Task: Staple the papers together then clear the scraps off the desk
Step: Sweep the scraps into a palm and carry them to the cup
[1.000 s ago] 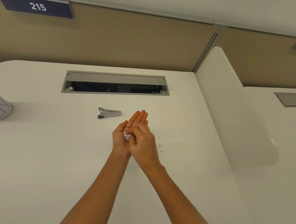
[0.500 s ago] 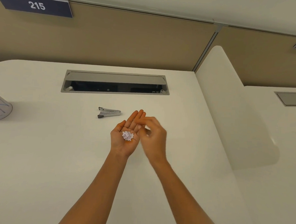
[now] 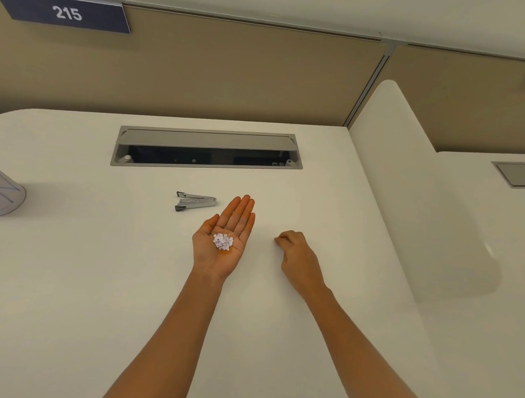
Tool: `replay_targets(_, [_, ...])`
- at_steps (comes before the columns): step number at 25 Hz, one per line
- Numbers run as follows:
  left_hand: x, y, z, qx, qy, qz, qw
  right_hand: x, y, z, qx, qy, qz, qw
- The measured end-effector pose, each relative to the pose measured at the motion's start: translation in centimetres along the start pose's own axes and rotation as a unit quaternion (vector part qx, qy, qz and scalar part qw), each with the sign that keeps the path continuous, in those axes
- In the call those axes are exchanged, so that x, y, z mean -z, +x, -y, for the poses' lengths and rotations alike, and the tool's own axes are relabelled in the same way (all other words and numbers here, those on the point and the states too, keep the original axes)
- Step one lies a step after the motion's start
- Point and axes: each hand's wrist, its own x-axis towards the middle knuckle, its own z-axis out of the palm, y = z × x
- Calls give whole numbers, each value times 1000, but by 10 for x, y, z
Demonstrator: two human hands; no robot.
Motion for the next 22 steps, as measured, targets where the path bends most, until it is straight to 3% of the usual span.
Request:
replay_targets(6, [-2,-2,-3,-3,4,-3,1000,-8,-43,-6,7,-10,38,999])
replay_targets(12, [-4,-7,5,7,7,-3,1000,-2,-62,-2,48,-104,-7,993])
replay_targets(17, [-1,-7,9,13,9,-8,1000,10,-50,15,33,-154,-19,987])
replay_targets(22, [3,-4,10,12,11,-13,1000,7,-42,29,-9,-175,18,984])
